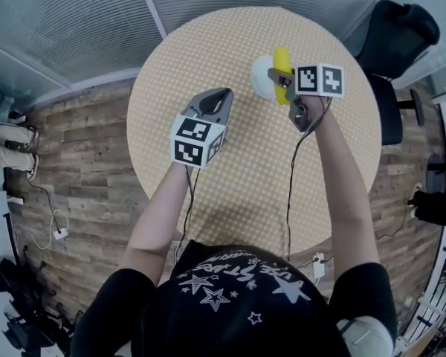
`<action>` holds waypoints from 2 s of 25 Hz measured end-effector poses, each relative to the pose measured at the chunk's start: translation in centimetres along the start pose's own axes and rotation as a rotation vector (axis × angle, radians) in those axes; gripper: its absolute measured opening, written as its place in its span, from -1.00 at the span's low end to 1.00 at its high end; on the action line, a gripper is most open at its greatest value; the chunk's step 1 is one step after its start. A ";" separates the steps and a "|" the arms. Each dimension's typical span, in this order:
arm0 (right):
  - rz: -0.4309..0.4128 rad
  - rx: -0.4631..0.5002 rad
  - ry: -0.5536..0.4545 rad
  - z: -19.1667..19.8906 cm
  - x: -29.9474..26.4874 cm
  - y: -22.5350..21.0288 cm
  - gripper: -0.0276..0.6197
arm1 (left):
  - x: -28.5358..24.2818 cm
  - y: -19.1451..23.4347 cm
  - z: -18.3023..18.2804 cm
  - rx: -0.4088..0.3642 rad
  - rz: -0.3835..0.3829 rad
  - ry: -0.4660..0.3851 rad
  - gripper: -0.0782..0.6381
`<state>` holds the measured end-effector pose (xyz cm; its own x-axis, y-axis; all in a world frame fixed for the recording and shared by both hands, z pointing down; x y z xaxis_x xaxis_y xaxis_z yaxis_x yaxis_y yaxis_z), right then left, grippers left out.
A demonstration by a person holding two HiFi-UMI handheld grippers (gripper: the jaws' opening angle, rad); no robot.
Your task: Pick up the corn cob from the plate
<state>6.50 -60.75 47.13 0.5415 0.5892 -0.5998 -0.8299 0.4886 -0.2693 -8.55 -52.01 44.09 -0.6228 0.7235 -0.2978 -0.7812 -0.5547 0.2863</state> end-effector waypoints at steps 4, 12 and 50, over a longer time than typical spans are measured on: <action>-0.068 -0.002 -0.100 -0.6 4.1 2.8 -0.13 | 2.3 -2.5 -0.2 -0.005 -0.006 -0.019 -0.75; -0.175 0.042 -0.220 0.8 11.4 8.6 -0.13 | 6.3 -8.0 -0.2 0.001 -0.012 -0.076 -0.75; -0.250 -0.032 -0.429 16.1 28.8 15.8 -0.13 | 18.2 -22.8 5.9 0.071 -0.005 -0.175 -0.75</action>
<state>11.12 -25.72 37.69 0.7255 0.6714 -0.1515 -0.6676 0.6330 -0.3920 -1.83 -23.71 37.53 -0.5973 0.7900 -0.1386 -0.7757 -0.5251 0.3501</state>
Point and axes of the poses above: the fingertips, and each gripper's own axes: x backward along the fingers, y to its left, z out of its underside, the point moved 2 cm from there along x, backward along the fingers, and after that the axes turned 12 degrees about x, right-handed, at the moved point
